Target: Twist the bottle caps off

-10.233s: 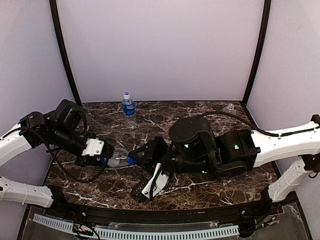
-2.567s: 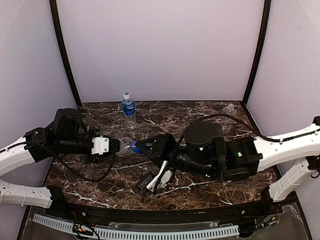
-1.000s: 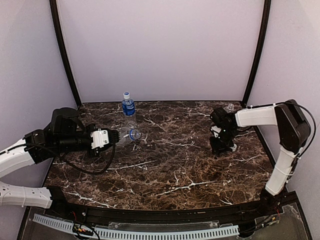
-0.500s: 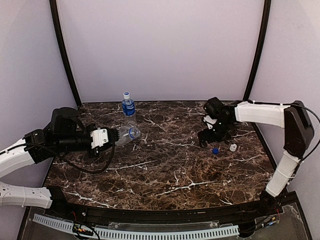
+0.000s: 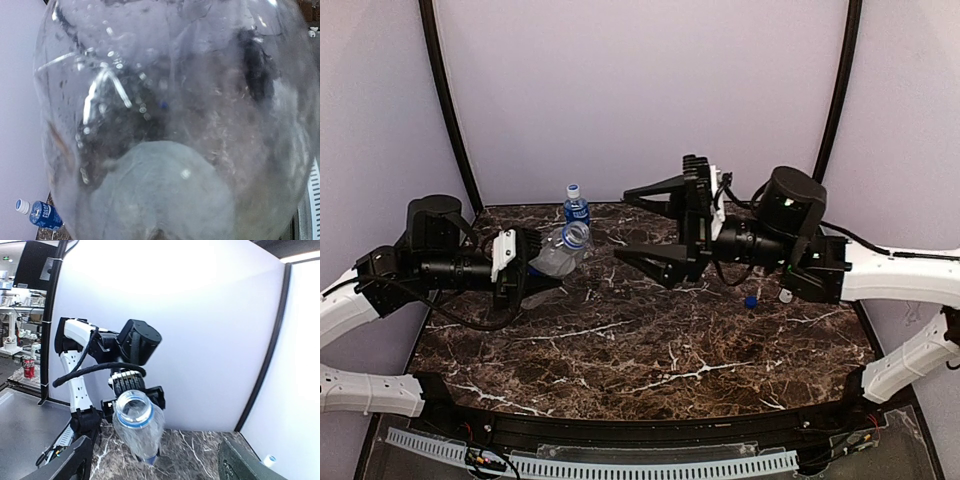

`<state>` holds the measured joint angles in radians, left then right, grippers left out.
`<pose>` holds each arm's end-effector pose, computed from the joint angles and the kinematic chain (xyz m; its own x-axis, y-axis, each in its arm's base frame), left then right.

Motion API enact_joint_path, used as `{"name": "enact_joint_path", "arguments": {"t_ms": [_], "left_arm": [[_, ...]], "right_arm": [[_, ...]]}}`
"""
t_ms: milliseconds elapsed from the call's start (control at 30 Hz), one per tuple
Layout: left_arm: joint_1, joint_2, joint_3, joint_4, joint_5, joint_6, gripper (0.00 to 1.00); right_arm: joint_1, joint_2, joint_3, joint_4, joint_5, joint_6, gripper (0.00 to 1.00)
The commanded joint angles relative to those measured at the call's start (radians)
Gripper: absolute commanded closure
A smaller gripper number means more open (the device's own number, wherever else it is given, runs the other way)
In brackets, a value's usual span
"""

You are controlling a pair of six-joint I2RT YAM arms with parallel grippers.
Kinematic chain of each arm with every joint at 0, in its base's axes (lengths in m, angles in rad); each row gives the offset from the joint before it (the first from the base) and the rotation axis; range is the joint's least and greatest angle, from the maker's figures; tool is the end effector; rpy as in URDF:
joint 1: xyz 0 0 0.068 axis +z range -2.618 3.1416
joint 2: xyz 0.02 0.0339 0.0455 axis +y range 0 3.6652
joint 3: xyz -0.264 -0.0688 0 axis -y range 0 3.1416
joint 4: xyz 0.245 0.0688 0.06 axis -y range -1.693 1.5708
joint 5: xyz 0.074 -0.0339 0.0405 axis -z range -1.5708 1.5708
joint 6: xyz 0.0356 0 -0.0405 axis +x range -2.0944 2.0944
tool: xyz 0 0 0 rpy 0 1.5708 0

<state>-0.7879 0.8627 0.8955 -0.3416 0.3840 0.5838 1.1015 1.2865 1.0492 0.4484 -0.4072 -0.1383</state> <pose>0.1268 -0.1463 0.3495 0.3222 0.4008 -0.8577 0.8766 0.2158 0.4301 0.1242 0.2762 0.3900 0.2309 0.1755 -0.9570 -0.9715 0.0950 -0.2170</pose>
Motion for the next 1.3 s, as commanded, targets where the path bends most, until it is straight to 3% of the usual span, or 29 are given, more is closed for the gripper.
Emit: {"name": "enact_joint_path", "arguments": {"t_ms": [0, 333, 500, 633, 733, 800, 833, 900, 933, 1000, 1133, 1267], "left_arm": [[0.007, -0.002, 0.024, -0.022, 0.077, -0.043, 0.74], [0.007, -0.007, 0.016, -0.023, 0.079, -0.034, 0.74], [0.007, -0.007, 0.017, -0.021, 0.078, -0.03, 0.74], [0.008, -0.008, 0.019, -0.017, 0.076, -0.029, 0.74], [0.007, -0.008, 0.018, -0.015, 0.074, -0.027, 0.74], [0.008, -0.008, 0.016, -0.014, 0.073, -0.026, 0.73], [0.007, -0.008, 0.016, -0.013, 0.07, -0.025, 0.69], [0.008, -0.01, 0.012, -0.013, 0.061, -0.023, 0.44], [0.008, -0.012, 0.009, -0.011, 0.056, -0.023, 0.2], [0.008, -0.016, 0.0, 0.001, 0.033, -0.027, 0.04], [0.007, -0.029, -0.017, 0.028, -0.04, -0.012, 0.01], [0.008, -0.051, -0.033, 0.052, -0.11, 0.021, 0.01]], "right_arm": [[0.07, 0.158, 0.092, 0.226, -0.058, -0.041, 0.15], [0.09, 0.302, 0.205, 0.249, -0.091, 0.023, 0.27], [0.09, 0.313, 0.21, 0.224, -0.078, 0.035, 0.49], [0.09, 0.305, 0.21, 0.181, -0.052, 0.018, 0.57], [0.09, 0.298, 0.214, 0.15, -0.035, 0.013, 0.75], [0.09, 0.291, 0.219, 0.133, -0.028, 0.015, 0.99], [0.09, 0.284, 0.219, 0.127, -0.027, 0.017, 1.0], [0.089, 0.272, 0.226, 0.093, -0.019, 0.014, 1.0], [0.089, 0.266, 0.234, 0.064, -0.011, 0.013, 1.0], [0.088, 0.252, 0.249, 0.002, 0.012, 0.007, 1.0], [0.065, 0.22, 0.297, -0.201, 0.072, 0.005, 1.0], [-0.013, 0.186, 0.353, -0.55, 0.166, 0.037, 1.0]]}}
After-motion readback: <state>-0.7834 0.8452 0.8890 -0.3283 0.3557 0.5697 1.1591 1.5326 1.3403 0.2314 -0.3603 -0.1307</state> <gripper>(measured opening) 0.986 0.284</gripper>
